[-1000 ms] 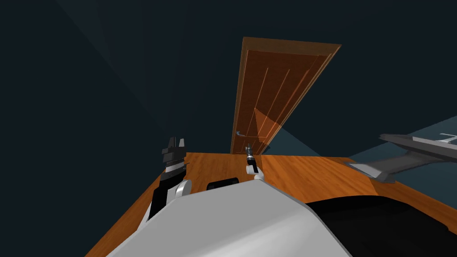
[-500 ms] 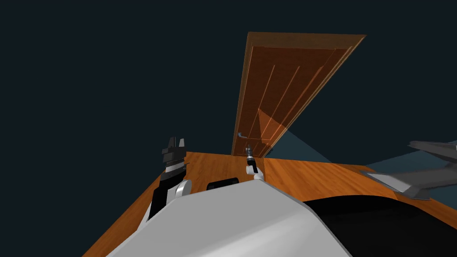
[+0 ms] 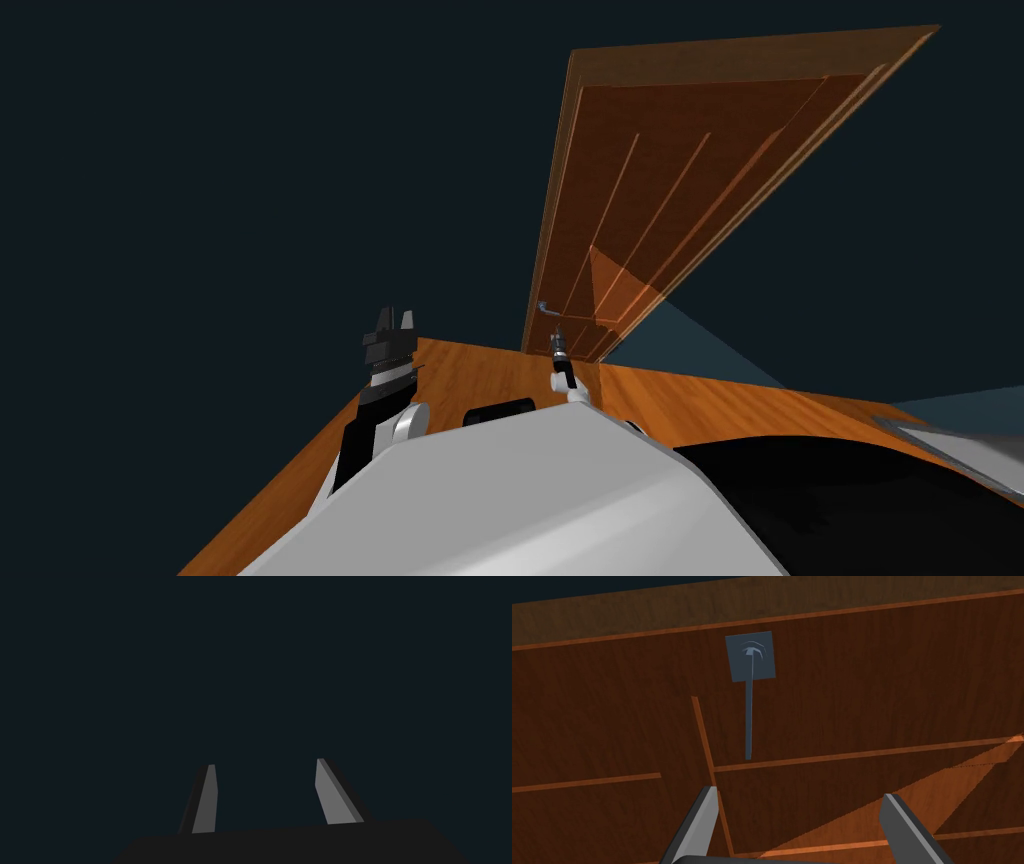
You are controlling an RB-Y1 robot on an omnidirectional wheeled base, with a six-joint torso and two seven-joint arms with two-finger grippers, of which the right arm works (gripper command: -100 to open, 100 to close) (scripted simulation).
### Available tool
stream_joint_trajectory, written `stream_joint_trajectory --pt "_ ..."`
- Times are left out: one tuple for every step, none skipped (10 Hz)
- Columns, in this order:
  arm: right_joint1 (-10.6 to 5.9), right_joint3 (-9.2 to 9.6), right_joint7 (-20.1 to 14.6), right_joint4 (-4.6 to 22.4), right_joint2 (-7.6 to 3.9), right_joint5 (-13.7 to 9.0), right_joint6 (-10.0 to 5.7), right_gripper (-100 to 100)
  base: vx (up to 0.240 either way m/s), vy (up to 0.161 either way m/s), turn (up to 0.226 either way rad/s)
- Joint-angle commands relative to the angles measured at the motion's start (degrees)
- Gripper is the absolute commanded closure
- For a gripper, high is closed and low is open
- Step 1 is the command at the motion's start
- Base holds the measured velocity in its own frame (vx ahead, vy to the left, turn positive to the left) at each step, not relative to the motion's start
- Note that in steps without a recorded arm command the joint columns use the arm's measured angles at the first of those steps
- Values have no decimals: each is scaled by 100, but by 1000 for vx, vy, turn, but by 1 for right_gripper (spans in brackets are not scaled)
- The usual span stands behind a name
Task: Pull the door open
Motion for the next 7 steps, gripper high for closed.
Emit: stream_joint_trajectory --pt "-62 -32 -4 160 8 -27 -23 -100 62 -38 65" --pt "-105 -49 -12 268 8 -43 -43 -100 61 -39 86" --pt "-192 -85 -28 484 6 -75 -82 -100 76 -56 143" --pt "-254 -110 -39 636 6 -97 -110 -100 88 -61 144" --pt "-284 -123 -45 711 6 -108 -123 -100 75 -48 62" --pt "-341 -146 -55 853 5 -129 -149 -100 65 -47 69" --pt "-371 -159 -61 927 5 -140 -162 -100 63 -47 59"
